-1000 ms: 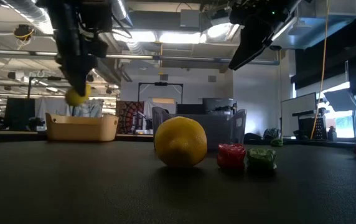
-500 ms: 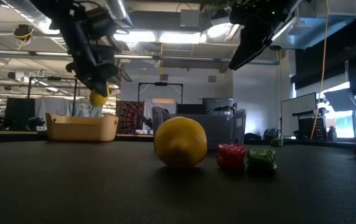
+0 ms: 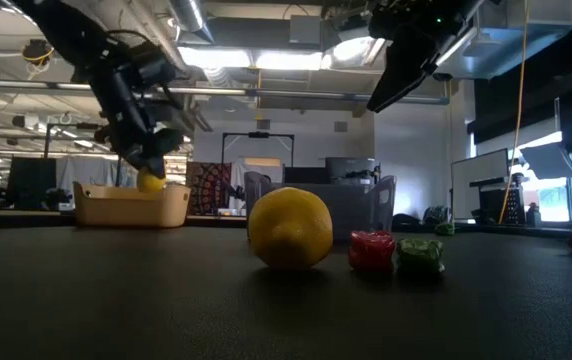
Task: Sort produce into baskets
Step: Put the yellow lemon into the yellow bin
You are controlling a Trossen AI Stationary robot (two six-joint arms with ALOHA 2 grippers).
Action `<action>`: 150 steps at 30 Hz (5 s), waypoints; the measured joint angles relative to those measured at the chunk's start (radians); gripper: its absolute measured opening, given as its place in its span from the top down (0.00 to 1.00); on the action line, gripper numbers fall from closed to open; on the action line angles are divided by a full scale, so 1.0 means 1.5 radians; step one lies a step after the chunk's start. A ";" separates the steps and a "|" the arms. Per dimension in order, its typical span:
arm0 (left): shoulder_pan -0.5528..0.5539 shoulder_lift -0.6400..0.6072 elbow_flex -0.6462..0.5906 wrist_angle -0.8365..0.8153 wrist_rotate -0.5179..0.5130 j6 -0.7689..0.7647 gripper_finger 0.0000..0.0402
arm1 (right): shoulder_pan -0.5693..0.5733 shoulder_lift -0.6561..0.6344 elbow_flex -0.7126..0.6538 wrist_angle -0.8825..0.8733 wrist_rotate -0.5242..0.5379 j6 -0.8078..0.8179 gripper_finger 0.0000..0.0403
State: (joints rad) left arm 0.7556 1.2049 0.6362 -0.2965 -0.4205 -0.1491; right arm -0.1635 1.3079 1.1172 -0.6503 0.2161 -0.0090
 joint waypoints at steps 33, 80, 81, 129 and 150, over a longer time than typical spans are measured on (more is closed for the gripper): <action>0.023 0.047 -0.030 0.069 0.029 0.019 0.34 | 0.000 0.000 0.000 -0.001 0.000 0.000 0.34; -0.542 0.080 0.042 0.274 0.220 -0.078 0.35 | 0.030 0.000 0.000 -0.002 -0.170 0.002 0.34; -0.550 0.091 0.042 0.287 0.229 -0.079 0.35 | 0.043 0.000 0.000 -0.001 -0.169 0.006 0.34; -0.602 0.229 0.042 0.380 0.408 -0.055 0.35 | 0.281 0.148 0.000 0.163 -0.121 0.107 0.34; -0.727 0.313 0.090 0.465 0.227 -0.116 0.35 | 0.484 0.154 0.000 0.153 -0.005 0.369 0.34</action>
State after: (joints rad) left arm -0.3341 1.6740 0.7717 0.4014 -0.0801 -0.3231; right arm 0.5629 1.5394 1.1168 -0.4208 0.2086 0.5450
